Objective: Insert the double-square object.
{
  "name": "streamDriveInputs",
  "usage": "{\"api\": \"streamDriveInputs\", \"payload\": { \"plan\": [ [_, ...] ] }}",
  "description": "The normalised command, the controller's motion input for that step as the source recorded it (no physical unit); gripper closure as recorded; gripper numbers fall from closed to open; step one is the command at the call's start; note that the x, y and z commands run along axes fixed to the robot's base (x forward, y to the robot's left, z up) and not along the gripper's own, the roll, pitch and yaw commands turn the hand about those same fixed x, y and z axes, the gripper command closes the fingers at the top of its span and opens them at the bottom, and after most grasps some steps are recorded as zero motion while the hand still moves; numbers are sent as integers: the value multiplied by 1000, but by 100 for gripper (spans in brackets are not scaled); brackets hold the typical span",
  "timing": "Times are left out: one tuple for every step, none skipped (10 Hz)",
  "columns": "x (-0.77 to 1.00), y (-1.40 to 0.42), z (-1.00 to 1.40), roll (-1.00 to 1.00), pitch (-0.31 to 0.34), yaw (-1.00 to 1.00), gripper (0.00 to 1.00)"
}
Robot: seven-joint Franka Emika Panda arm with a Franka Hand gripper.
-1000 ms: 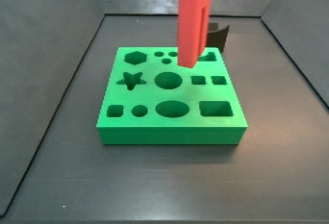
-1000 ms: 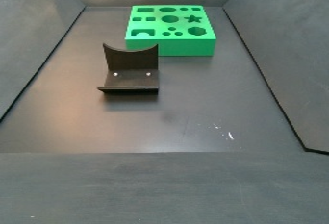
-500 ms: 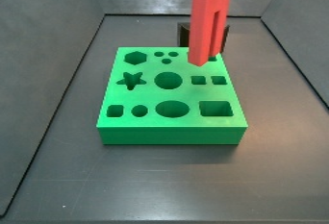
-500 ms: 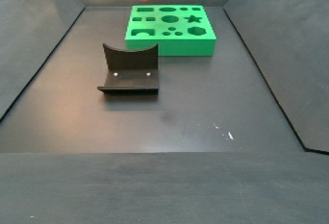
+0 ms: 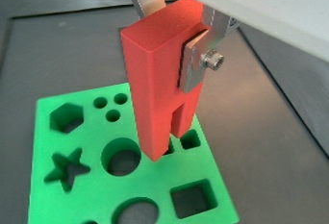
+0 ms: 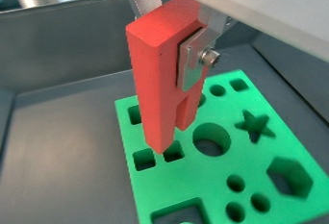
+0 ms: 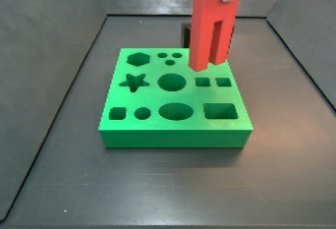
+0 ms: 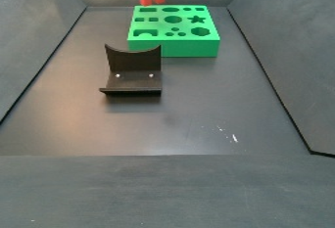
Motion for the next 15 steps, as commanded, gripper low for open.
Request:
{"api": "streamDriveInputs", "payload": {
  "plan": [
    [357, 0, -117, 36, 0, -783, 100],
    [366, 0, -126, 41, 0, -777, 100],
    [309, 0, -220, 79, -3, -823, 100],
    [300, 0, -291, 114, -7, -826, 100],
    [274, 0, -351, 151, 0, -774, 100],
    [289, -126, -351, 187, 91, -551, 100],
    [174, -100, -349, 154, 83, -543, 100],
    [143, -14, -223, 83, 51, -443, 100],
    [0, 0, -151, 26, 11, -83, 100],
    [0, 0, -177, 49, 36, -209, 100],
    [-63, 6, -226, 0, 20, -217, 100],
    [-220, 37, -249, -73, 0, 0, 100],
    [-180, 74, -171, 0, 0, 66, 100],
    [-183, 106, -194, 0, 0, 80, 100],
    [-323, 80, -280, 0, -7, 137, 100]
  ]
}}
